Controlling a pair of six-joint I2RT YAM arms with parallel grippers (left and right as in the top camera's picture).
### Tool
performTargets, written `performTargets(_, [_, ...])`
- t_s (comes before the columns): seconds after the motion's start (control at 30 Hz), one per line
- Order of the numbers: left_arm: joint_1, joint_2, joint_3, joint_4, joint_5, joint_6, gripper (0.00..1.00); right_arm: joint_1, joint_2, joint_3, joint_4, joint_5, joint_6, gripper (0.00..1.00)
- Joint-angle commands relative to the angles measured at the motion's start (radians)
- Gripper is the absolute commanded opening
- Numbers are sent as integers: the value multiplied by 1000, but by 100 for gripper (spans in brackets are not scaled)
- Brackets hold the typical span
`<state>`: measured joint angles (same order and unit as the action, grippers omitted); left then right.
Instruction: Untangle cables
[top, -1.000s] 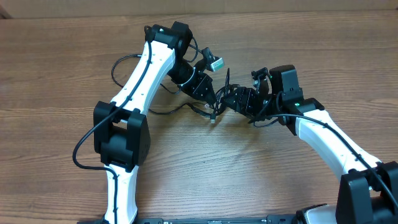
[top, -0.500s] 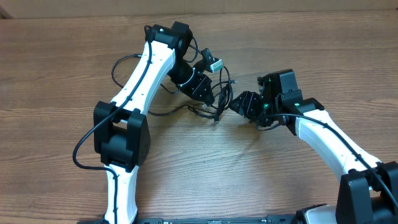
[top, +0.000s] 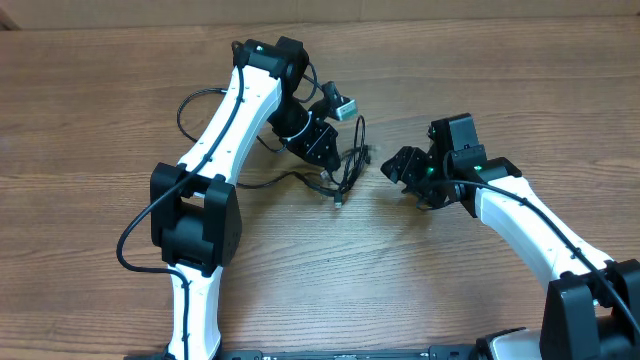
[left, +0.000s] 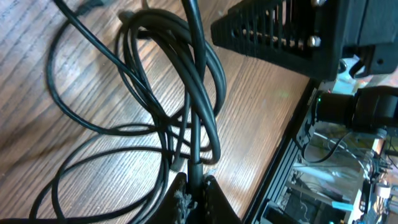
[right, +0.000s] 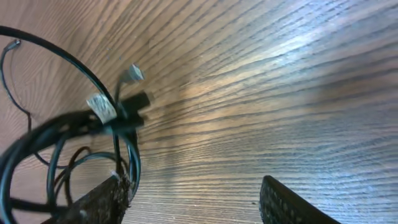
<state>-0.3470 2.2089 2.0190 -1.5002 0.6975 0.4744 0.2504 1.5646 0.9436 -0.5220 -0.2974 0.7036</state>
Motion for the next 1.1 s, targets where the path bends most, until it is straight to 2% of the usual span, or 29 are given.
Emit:
performTargets(0.0, [-3, -8, 20, -7, 10, 47, 4, 3, 3, 23, -8, 24, 7, 66])
performTargets(0.13, [-13, -8, 20, -10, 21, 60, 5, 3, 3, 23, 26, -37, 1, 67])
performTargets(0.3, [-61, -8, 20, -11, 89, 119, 5, 5, 3, 23, 160, -292, -47, 68])
performTargets(0.43, [-108, -8, 20, 2, 79, 126, 5, 10, 3, 23, 192, -341, -50, 68])
performTargets(0.6, [-150, -8, 20, 32, 3, 116, 4, 12, 3, 23, 161, -333, -50, 68])
performTargets(0.77, [-151, -8, 20, 63, -144, 26, 8, 12, 3, 23, 138, -333, -77, 67])
performTargets(0.9, [-149, -8, 20, 91, -309, -75, 22, 12, 3, 23, 97, -333, -84, 67])
performTargets(1.07, [-149, -8, 20, 112, -304, -98, 25, 12, 3, 23, 74, -332, -110, 67])
